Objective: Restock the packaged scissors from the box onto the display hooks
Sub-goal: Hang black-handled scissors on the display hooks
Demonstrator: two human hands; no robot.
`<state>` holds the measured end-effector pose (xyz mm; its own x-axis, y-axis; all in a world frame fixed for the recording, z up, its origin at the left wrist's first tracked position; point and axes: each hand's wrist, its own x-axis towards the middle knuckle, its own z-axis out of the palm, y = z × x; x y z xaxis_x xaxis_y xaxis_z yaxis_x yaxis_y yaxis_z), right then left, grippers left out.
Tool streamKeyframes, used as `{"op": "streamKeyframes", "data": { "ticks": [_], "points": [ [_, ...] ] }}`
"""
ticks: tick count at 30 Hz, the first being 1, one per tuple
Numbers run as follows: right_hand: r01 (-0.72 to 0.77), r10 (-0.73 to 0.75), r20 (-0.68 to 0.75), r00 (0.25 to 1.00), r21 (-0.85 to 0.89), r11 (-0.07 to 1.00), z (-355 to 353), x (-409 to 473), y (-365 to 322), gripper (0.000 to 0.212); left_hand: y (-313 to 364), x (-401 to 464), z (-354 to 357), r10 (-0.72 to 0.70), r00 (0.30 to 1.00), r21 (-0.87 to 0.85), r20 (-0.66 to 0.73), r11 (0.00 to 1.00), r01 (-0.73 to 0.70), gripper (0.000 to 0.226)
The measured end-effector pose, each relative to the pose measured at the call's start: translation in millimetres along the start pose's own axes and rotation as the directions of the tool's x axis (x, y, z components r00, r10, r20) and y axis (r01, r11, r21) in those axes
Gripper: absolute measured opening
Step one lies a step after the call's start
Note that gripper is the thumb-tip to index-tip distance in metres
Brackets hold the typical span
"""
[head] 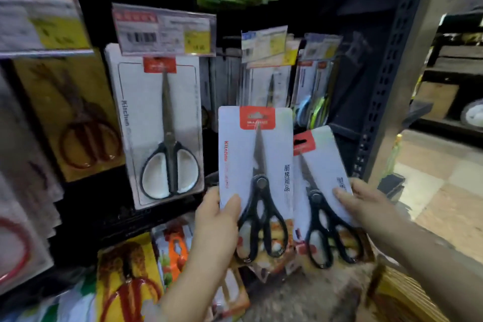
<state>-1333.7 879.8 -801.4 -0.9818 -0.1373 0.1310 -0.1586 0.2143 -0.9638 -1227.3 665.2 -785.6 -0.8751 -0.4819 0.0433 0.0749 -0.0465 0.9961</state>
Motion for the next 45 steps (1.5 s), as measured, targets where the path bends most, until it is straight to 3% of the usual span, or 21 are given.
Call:
{"op": "streamKeyframes", "data": {
  "ticks": [7, 13, 16, 27, 33, 38, 41, 42, 45],
  "points": [
    [0.156, -0.184, 0.164, 0.969, 0.171, 0.973, 65.5, 50.7, -49.9, 0.009, -4.4, 1.9, -15.3, 0.0, 0.976, -0.08, -0.216, 0.997, -0.018, 0.022],
    [0.239, -0.329, 0.176, 0.928, 0.398, 0.886, 84.7, 84.1, -73.7, 0.014, 0.9, 1.1, -4.0, -0.011, 0.969, -0.086, -0.248, 0.996, -0.011, 0.021],
    [0.226, -0.319, 0.132, 0.938, 0.466, 0.856, 88.1, 95.9, -80.6, 0.015, 2.5, 2.8, 2.4, 0.0, 0.971, -0.081, -0.237, 0.996, -0.02, 0.021],
    [0.028, -0.133, 0.226, 0.965, 0.415, 0.909, 101.1, 143.3, -90.4, 0.015, -11.9, 26.5, 14.8, -0.026, 0.971, -0.09, -0.239, 0.996, 0.004, 0.02],
    [0.088, -0.165, 0.18, 0.97, 0.372, 0.924, 122.3, 166.3, -92.7, 0.013, -17.7, 41.3, 24.1, 0.011, 0.96, -0.062, -0.279, 0.998, -0.029, 0.024],
    [0.103, -0.13, 0.199, 0.971, 0.139, 0.985, 139.3, 181.5, -82.0, 0.026, -26.4, 47.4, 31.4, -0.026, 0.937, -0.075, -0.349, 0.997, 0.0, 0.02],
    [0.11, -0.126, 0.072, 0.989, 0.194, 0.975, 136.0, 174.7, -64.2, 0.016, -31.2, 53.0, 35.0, -0.017, 0.914, -0.078, -0.405, 0.997, -0.016, 0.02],
    [0.116, -0.141, 0.086, 0.986, 0.247, 0.962, 131.3, 167.5, -57.0, 0.021, -32.0, 55.1, 36.8, -0.002, 0.906, -0.076, -0.424, 0.997, -0.033, 0.021],
    [0.021, -0.193, 0.386, 0.902, 0.408, 0.913, 114.7, 136.2, -38.0, 0.058, -33.3, 61.7, 44.0, 0.023, 0.901, -0.086, -0.434, 0.994, -0.067, 0.021]
  ]
}}
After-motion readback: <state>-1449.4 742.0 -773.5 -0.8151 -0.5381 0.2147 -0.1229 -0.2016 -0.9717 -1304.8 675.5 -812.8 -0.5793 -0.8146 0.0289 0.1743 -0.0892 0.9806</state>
